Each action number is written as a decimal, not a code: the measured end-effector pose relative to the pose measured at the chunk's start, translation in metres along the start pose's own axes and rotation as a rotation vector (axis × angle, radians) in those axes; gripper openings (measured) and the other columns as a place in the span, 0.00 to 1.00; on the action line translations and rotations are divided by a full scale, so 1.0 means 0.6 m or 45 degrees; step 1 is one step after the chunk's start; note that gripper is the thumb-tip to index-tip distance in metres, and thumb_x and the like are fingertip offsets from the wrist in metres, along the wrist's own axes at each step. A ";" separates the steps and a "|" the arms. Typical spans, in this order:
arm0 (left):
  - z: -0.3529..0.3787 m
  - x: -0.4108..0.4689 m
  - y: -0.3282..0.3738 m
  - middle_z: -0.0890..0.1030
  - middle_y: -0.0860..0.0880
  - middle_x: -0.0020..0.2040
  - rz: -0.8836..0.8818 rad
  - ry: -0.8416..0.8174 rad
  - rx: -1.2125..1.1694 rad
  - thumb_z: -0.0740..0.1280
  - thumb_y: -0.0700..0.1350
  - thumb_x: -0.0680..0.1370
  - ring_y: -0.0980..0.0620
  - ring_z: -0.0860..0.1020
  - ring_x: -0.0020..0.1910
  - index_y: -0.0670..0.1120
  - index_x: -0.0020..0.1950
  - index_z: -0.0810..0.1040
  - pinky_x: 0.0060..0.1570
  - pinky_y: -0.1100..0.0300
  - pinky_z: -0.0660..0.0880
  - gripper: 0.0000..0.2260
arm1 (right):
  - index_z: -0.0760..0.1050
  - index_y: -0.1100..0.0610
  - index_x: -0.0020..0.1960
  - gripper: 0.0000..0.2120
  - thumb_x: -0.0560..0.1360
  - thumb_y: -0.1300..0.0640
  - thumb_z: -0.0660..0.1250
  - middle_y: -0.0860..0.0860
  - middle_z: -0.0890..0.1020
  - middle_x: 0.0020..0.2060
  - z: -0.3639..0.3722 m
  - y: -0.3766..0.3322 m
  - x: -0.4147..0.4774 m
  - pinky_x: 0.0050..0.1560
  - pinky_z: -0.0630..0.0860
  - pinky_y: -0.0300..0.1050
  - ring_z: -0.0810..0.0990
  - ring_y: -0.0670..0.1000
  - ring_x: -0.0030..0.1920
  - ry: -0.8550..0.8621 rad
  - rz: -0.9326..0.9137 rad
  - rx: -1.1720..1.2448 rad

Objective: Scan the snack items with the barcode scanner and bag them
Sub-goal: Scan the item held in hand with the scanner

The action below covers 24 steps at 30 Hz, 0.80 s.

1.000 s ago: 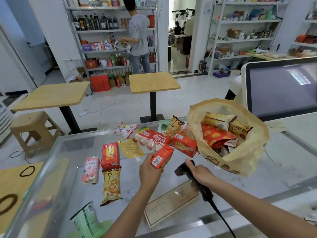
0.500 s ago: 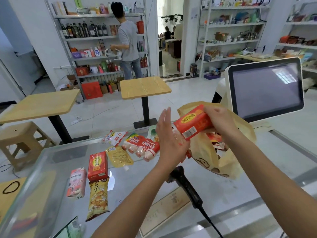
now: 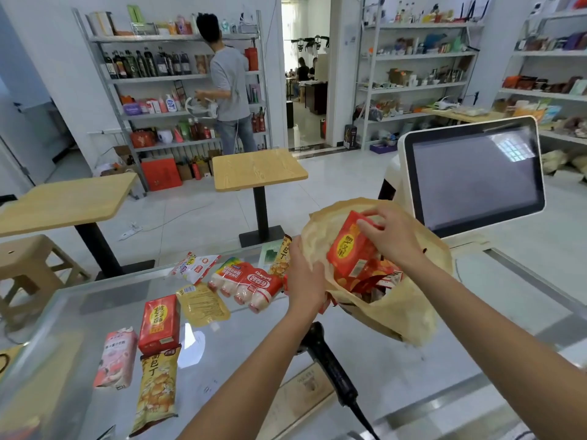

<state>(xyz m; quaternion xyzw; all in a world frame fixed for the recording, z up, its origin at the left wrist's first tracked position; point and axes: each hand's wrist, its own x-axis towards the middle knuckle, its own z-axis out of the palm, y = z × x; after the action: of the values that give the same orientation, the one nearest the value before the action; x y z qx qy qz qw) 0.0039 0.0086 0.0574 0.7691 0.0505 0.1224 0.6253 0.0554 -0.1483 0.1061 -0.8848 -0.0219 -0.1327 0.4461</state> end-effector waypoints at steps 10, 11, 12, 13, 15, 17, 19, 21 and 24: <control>-0.016 -0.018 -0.009 0.73 0.56 0.54 0.039 -0.083 -0.068 0.59 0.42 0.81 0.64 0.77 0.46 0.54 0.68 0.62 0.35 0.71 0.75 0.17 | 0.71 0.57 0.65 0.20 0.78 0.46 0.63 0.55 0.73 0.61 0.098 0.037 0.025 0.58 0.69 0.48 0.69 0.56 0.63 -0.067 -0.350 -1.117; -0.021 -0.022 -0.017 0.72 0.58 0.53 0.040 -0.106 -0.048 0.59 0.42 0.81 0.68 0.77 0.45 0.53 0.70 0.61 0.34 0.72 0.75 0.18 | 0.71 0.57 0.65 0.21 0.78 0.46 0.63 0.56 0.73 0.61 0.097 0.041 0.018 0.59 0.69 0.48 0.68 0.56 0.63 -0.065 -0.352 -1.102; -0.027 -0.028 -0.027 0.72 0.59 0.53 0.044 -0.131 -0.035 0.60 0.43 0.81 0.71 0.76 0.43 0.52 0.71 0.60 0.34 0.72 0.75 0.19 | 0.70 0.57 0.66 0.21 0.78 0.46 0.62 0.56 0.73 0.61 0.096 0.044 0.010 0.59 0.70 0.49 0.68 0.56 0.63 -0.068 -0.332 -1.049; -0.032 -0.032 -0.040 0.73 0.59 0.53 0.037 -0.149 -0.037 0.60 0.44 0.81 0.71 0.76 0.43 0.52 0.71 0.60 0.35 0.70 0.76 0.20 | 0.71 0.58 0.65 0.21 0.78 0.46 0.62 0.56 0.74 0.60 0.095 0.046 0.000 0.59 0.70 0.49 0.68 0.56 0.62 -0.046 -0.314 -0.964; -0.045 -0.045 -0.064 0.76 0.54 0.56 0.004 -0.166 -0.048 0.60 0.49 0.81 0.62 0.77 0.43 0.54 0.72 0.59 0.40 0.63 0.76 0.21 | 0.75 0.60 0.61 0.16 0.78 0.51 0.63 0.57 0.76 0.56 0.095 0.050 -0.026 0.59 0.69 0.50 0.71 0.57 0.58 0.094 -0.345 -0.755; -0.058 -0.063 -0.084 0.77 0.51 0.51 -0.047 -0.152 -0.014 0.59 0.53 0.81 0.57 0.76 0.40 0.55 0.73 0.60 0.42 0.60 0.75 0.21 | 0.77 0.63 0.53 0.10 0.77 0.57 0.64 0.57 0.78 0.48 0.091 0.047 -0.066 0.55 0.68 0.47 0.72 0.55 0.52 0.337 -0.473 -0.456; -0.079 -0.083 -0.108 0.76 0.52 0.48 -0.067 -0.067 0.142 0.57 0.53 0.81 0.55 0.76 0.43 0.55 0.71 0.64 0.46 0.59 0.75 0.18 | 0.75 0.63 0.46 0.06 0.76 0.60 0.62 0.56 0.77 0.40 0.087 0.043 -0.126 0.47 0.67 0.43 0.70 0.52 0.44 0.470 -0.709 -0.205; -0.111 -0.102 -0.142 0.76 0.50 0.52 0.041 0.128 0.620 0.61 0.48 0.80 0.51 0.76 0.51 0.51 0.67 0.71 0.48 0.57 0.74 0.15 | 0.71 0.59 0.46 0.02 0.76 0.60 0.61 0.54 0.76 0.35 0.097 0.054 -0.196 0.41 0.67 0.41 0.70 0.51 0.39 0.296 -1.000 -0.177; -0.170 -0.112 -0.190 0.75 0.41 0.60 -0.002 0.444 1.311 0.71 0.42 0.71 0.39 0.73 0.59 0.44 0.61 0.76 0.57 0.42 0.71 0.18 | 0.69 0.52 0.49 0.04 0.76 0.52 0.61 0.48 0.75 0.37 0.123 0.086 -0.263 0.33 0.66 0.35 0.73 0.47 0.35 -0.169 -0.875 -0.352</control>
<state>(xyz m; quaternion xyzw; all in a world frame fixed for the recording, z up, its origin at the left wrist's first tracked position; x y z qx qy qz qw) -0.0781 0.1142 -0.0430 0.9442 0.2074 0.2072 0.1502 -0.0730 -0.1082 -0.0162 -0.8844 -0.3282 -0.2188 0.2495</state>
